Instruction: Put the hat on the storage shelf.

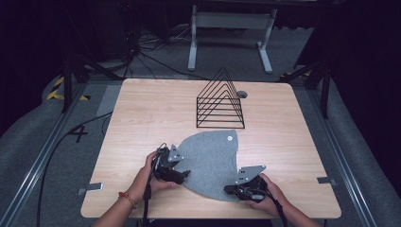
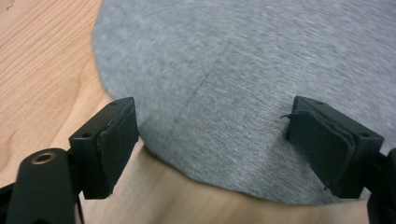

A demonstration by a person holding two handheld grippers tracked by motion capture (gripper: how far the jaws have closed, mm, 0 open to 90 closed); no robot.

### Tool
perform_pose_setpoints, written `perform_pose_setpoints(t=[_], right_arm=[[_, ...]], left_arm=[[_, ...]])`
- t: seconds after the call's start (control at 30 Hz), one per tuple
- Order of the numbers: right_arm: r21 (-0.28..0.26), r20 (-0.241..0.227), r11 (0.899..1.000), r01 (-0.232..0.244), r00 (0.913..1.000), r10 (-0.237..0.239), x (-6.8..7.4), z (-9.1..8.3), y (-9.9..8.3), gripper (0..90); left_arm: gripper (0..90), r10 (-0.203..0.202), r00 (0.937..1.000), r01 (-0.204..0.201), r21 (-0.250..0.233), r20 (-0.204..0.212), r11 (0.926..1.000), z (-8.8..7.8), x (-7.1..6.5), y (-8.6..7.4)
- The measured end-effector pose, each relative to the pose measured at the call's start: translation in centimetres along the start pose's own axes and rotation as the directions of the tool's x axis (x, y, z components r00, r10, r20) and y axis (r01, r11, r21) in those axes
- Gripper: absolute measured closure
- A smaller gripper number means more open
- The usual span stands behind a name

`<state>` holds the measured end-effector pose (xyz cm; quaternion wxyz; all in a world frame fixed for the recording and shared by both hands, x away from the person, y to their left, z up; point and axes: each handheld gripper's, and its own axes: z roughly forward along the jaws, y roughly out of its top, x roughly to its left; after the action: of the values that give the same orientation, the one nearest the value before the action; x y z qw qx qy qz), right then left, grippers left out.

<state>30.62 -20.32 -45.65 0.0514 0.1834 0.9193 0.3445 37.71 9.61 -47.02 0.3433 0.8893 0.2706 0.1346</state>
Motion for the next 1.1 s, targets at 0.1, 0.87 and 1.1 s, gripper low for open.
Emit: perform_pose_setpoints(t=[0.1, 0.87, 1.1], right_arm=[[0.001, -0.009, 1.000, 0.003, 1.0000, -0.003, 0.3, 0.1, 0.1, 86.6], [-0.053, 0.357, 0.995, -0.080, 0.9295, 0.094, -14.6, -3.0, 1.7, 84.4], [-0.022, 0.329, 0.995, -0.100, 0.9387, 0.102, -15.1, -1.4, 1.4, 83.8]], left_arm=[[17.1, -0.001, 0.9999, 0.001, -0.006, 0.015, 1.0000, 0.3, 0.5, 0.2], [30.1, 0.208, 0.9534, -0.199, -0.064, 0.218, 0.9779, 2.1, -8.5, 3.9], [28.3, 0.197, 0.9604, -0.195, -0.026, 0.197, 0.9804, 2.1, -8.2, 3.2]])
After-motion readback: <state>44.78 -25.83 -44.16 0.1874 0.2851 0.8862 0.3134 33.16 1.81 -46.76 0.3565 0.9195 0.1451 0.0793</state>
